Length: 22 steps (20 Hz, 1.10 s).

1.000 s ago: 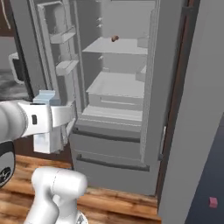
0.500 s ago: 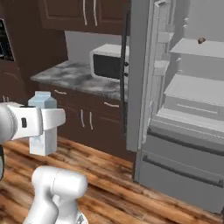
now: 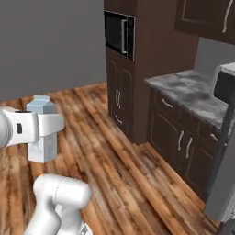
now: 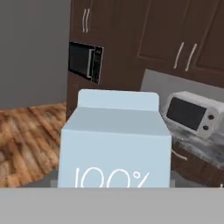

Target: Take out the milk from the fridge and place it on the tray on the counter. Then take the sugar cube near the tray and place it in the tray.

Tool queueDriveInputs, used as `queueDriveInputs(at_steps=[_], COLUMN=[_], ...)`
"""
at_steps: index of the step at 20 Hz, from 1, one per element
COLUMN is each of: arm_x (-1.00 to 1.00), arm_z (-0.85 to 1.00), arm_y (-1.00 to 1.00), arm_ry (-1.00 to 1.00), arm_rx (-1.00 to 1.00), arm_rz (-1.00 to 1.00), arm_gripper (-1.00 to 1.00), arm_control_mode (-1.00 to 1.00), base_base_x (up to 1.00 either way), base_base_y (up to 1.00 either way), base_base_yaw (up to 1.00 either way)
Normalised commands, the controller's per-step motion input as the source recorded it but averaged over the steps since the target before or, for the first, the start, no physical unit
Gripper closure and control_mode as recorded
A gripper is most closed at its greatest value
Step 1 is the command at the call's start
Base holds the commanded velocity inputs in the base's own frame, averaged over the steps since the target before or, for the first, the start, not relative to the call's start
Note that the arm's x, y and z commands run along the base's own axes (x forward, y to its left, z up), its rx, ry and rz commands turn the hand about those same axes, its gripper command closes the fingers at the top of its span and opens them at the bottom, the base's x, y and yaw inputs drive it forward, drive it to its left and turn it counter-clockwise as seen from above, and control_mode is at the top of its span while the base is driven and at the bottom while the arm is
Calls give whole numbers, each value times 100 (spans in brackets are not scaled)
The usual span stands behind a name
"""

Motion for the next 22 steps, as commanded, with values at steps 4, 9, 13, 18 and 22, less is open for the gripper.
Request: queueDriveInputs(at_steps=[4,9,13,18,22], arm_x=[0,0,0,0,0], arm_z=[0,0,0,0,0], arm_y=[0,0,0,0,0], arm_ry=[0,0,0,0,0], arm_rx=[0,0,0,0,0], arm_rz=[0,0,0,0,0], arm_gripper=[100,100,100,100,100], arm_control_mode=[100,100,100,100,100], base_base_x=[0,0,0,0,0], base_base_y=[0,0,0,4,18], base_base_yaw=[100,100,100,100,99])
